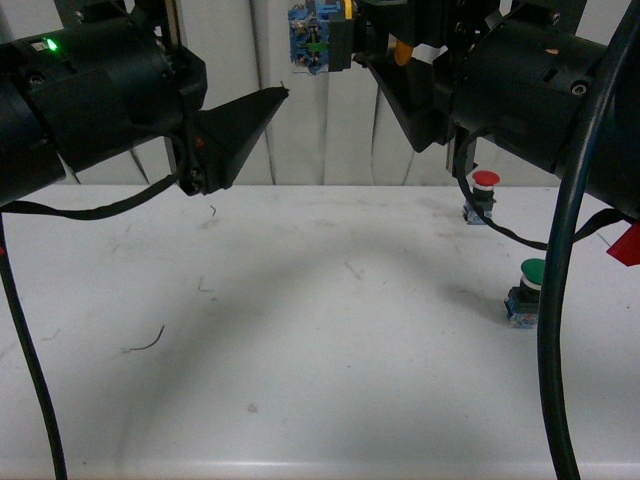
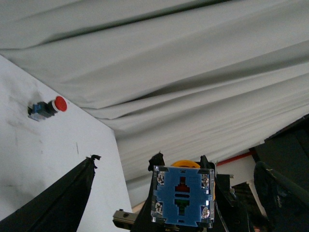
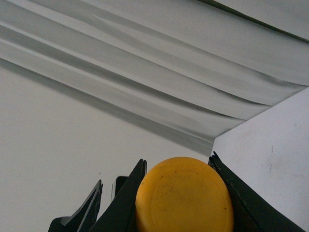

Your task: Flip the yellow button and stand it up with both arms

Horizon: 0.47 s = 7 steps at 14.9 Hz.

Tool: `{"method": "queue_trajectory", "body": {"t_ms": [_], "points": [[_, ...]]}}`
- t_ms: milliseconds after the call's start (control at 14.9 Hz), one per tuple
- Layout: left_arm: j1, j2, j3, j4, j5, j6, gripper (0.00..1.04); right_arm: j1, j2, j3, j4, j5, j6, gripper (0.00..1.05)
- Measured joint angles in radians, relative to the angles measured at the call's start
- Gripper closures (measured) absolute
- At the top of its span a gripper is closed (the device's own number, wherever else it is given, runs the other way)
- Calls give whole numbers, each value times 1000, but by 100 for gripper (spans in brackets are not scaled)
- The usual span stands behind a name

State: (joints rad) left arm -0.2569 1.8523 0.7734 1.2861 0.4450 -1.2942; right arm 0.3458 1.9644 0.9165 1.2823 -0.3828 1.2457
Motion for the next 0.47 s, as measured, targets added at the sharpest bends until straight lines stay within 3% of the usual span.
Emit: {"method": "queue_trajectory", "body": {"t_ms": [269,471], "points": [[145,-14,-13,0,11,26,7,-20,-3,-13,0,-4,-8,69],[243,-134,-108,-6,120,172,7,-35,-13,-20,0,-10,-17,69]]}}
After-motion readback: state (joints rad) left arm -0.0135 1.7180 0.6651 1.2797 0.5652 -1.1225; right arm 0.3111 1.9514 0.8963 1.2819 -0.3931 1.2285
